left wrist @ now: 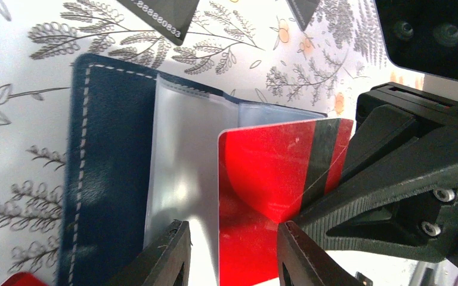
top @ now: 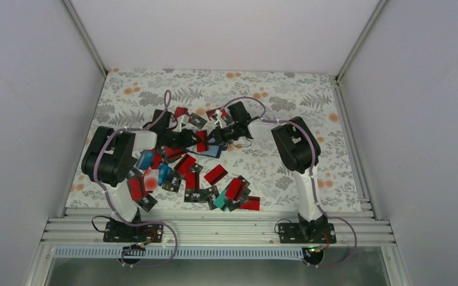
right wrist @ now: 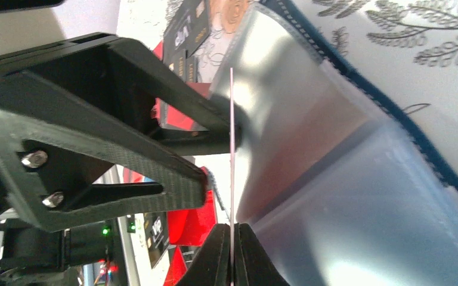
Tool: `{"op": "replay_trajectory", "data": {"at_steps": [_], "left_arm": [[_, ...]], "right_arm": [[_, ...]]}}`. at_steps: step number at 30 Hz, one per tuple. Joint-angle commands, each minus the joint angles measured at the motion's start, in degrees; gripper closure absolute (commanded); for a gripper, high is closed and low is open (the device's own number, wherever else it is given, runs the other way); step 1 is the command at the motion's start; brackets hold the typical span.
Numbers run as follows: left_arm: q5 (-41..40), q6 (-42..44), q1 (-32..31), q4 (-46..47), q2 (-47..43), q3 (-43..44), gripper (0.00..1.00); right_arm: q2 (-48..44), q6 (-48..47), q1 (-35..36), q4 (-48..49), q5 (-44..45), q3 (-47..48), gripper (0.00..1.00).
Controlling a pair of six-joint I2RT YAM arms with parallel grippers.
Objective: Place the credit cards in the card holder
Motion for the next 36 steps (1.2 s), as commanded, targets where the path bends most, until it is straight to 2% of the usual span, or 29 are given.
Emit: {"op": "replay_trajectory", "data": {"at_steps": [1,10,17,21,30,32,36], "left_arm": [[5.9,0.6,0.7,6.0,2.2,-0.7,0.62],[10.8,-3.1,1.7,13.9,1.9,-4.3,0.64],[12.9,-3.4,1.9,16.4,0.7,-5.1,0.88],[13.6,-3.8,1.9,17.3,0.5,-5.2,0.97],[17.6,-6.4,2.1,23.0,0.5,-6.5,0.98],[17.6,-6.3,2.2,23.1,0.5,-6.4,0.98],[15.2,-4.5,2.3,19.4,0.5,-5.2,0.98]], "right_arm": [[0.2,-1.1,0.0,2.7,-4.8,0.2,0.96],[0.0,-1.3,-0.6,4.1,-8.8,-0.5,0.96],[0.2,-1.0,-0.8,5.1,-10.2,-0.4,0.96],[0.4,-1.1,-0.9,5.2,-10.6,-0.4,0.96],[1.0,-1.3,-0.9,5.0,-11.6,0.0,0.95],[1.2,-1.7,-1.0,4.5,-12.0,0.3,0.91],[-0.1,-3.0,-1.0,1.4,-8.8,0.4,0.66]]}}
